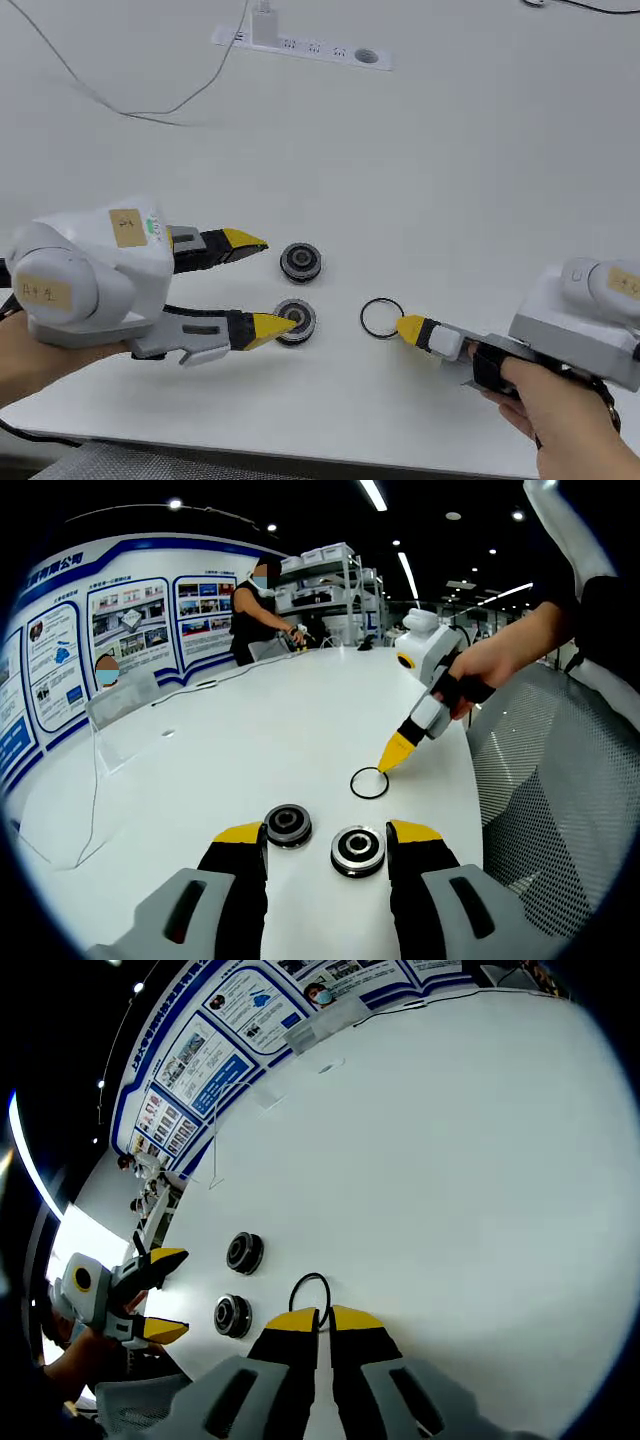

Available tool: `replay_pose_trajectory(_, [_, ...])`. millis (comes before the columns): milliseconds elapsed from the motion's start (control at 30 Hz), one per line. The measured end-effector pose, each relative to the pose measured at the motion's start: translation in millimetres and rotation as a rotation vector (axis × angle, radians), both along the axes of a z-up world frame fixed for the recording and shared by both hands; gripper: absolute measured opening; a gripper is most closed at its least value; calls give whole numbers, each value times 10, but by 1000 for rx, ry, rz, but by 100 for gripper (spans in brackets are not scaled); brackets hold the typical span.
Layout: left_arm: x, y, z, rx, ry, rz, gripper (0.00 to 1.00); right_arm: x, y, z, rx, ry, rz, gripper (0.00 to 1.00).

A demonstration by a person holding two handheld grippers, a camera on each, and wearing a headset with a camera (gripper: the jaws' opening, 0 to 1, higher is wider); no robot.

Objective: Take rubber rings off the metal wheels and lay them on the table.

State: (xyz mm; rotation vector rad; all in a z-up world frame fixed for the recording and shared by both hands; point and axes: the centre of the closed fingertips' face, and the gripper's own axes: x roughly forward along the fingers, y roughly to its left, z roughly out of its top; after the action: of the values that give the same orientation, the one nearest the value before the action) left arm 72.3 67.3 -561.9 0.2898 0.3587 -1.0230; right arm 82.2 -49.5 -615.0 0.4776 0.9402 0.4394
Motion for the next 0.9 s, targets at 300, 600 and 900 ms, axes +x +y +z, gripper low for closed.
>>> replay_pose_trajectory(300, [-5,-28,-8,7,1,-8,49,7,-57,0,-23,-13,-1,8])
replay_pose_trajectory(600, [-11,-84,-62,39,-10,-28,43,48,22,128,38,-73,20,12])
replay_pose_trajectory(900, [-68,-160,-175,63,16,-73,35,58,132,205,90,-96,47,15])
